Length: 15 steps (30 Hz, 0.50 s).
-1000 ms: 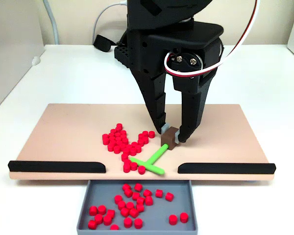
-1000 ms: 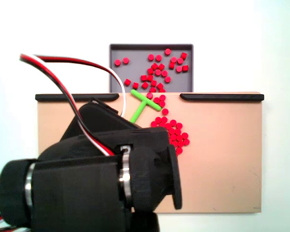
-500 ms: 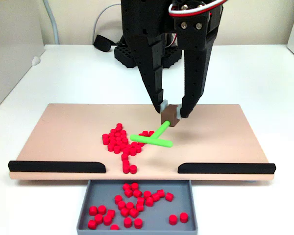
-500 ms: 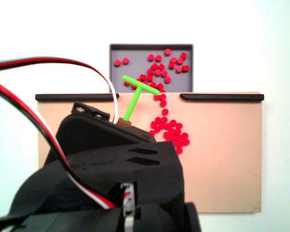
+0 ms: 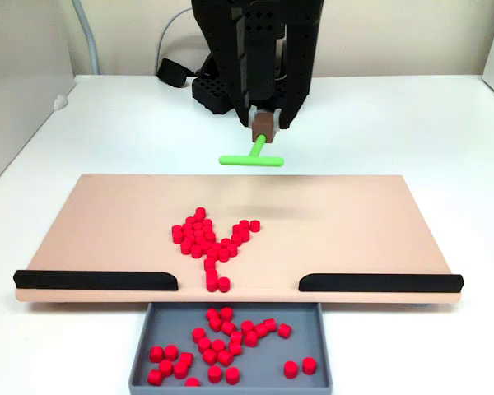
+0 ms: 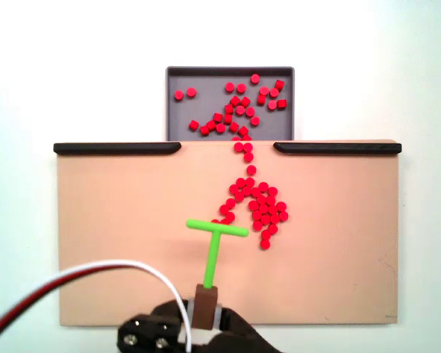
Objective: Push granules from left to the grey container
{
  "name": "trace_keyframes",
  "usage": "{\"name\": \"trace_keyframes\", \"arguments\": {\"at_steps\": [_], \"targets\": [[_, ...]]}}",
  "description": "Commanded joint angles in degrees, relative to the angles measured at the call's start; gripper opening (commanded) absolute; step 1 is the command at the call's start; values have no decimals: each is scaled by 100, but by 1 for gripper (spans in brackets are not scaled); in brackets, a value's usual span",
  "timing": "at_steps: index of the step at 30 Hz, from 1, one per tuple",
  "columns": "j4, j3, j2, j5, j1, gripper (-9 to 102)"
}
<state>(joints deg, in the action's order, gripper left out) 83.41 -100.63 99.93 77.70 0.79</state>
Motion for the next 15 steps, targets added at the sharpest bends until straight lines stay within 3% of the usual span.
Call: {"name": "trace_keyframes", "arguments": {"at_steps": [1,15], "targets": [[9,-185,519,422,-132,0],[0,-413,580,914,-132,0]]}}
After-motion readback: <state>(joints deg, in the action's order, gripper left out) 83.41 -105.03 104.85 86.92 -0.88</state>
